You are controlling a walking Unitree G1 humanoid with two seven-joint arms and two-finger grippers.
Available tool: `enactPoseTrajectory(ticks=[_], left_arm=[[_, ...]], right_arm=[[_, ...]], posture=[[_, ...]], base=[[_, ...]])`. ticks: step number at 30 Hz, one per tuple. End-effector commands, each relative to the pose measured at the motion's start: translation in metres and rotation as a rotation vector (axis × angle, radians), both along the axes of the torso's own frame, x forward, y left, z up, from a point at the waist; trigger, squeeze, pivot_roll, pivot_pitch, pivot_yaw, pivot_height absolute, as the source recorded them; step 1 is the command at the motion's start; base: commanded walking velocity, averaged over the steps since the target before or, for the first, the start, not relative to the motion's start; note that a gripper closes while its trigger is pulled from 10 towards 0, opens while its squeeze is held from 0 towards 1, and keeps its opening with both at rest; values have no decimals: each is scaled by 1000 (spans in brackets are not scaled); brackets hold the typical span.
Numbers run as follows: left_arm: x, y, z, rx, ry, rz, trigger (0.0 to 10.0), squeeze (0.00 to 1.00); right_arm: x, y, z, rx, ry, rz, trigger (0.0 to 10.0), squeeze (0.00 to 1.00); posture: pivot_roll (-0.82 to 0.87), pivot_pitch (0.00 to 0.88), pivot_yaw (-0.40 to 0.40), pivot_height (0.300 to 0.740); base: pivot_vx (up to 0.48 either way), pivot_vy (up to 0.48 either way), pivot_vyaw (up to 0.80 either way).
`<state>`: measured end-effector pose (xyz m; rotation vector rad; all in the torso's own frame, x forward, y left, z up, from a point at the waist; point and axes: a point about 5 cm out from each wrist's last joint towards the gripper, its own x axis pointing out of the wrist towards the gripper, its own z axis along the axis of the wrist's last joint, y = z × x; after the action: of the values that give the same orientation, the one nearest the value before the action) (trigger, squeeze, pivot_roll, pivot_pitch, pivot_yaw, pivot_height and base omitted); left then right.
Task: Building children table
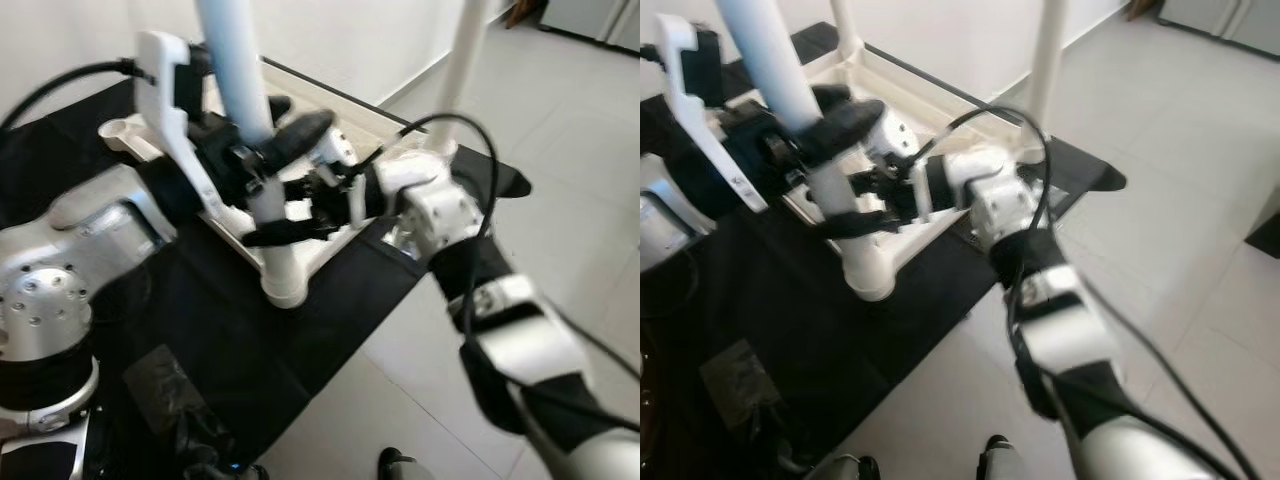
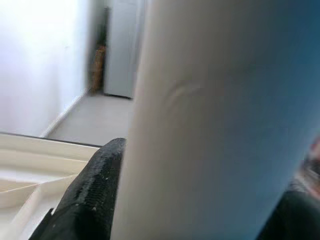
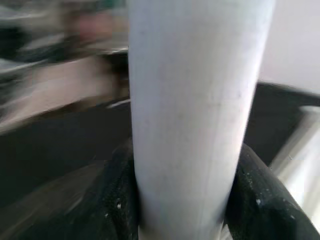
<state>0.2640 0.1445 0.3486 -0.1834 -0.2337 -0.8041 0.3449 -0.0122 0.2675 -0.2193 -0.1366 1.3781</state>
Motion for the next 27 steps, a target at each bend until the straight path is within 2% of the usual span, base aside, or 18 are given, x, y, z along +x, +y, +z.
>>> enactPoseTrajectory(ticks=[1,2,3,4,8,11,17,18,20,21,25,27], left_arm=[[-20,-27,2,56,-54,-193,10000,0],[-19,-23,3,55,-52,-186,10000,0],[-19,-21,3,54,-51,-181,10000,0],[-18,-19,2,57,-46,-172,10000,0],[-16,-18,-1,60,-37,-173,10000,0],[-13,-19,-2,77,-34,-163,10000,0],[-11,-18,-1,78,-29,-130,10000,0],[-9,-15,-3,79,-17,-100,0,0],[-8,-14,-4,81,-11,-88,0,0],[-8,-13,-4,85,-10,-87,0,0],[-9,-13,-5,88,-9,-92,0,0],[-10,-15,-5,97,-7,-102,0,0]], right_arm=[[12,-2,-10,-65,40,-215,0,0],[-6,-1,-42,-66,115,-396,0,0],[-21,-4,-61,-65,167,-528,0,0],[-33,-5,-73,-75,186,-569,0,0],[-31,-1,-74,-67,174,-541,0,0],[-20,4,-62,-42,155,-520,0,0],[-19,6,-50,-18,135,-525,0,0],[-27,9,-45,-17,131,-529,0,0],[-29,10,-43,-18,126,-520,0,0],[-32,11,-38,-5,107,-509,10000,0],[-35,12,-29,8,77,-464,10000,0],[-29,7,-15,13,21,-346,10000,0]], posture=[[61,251,33,740],[64,256,42,740],[64,256,42,740],[49,246,55,740],[43,232,60,740],[37,213,55,740],[44,204,51,740],[48,204,52,740],[48,204,52,740],[51,206,52,740],[54,209,55,740],[59,216,54,740]], base=[[0,0,0],[0,0,0],[0,0,0],[0,0,0],[0,0,0],[0,0,0],[0,0,0],[0,0,0],[0,0,0],[0,0,0],[0,0,0],[0,0,0]])
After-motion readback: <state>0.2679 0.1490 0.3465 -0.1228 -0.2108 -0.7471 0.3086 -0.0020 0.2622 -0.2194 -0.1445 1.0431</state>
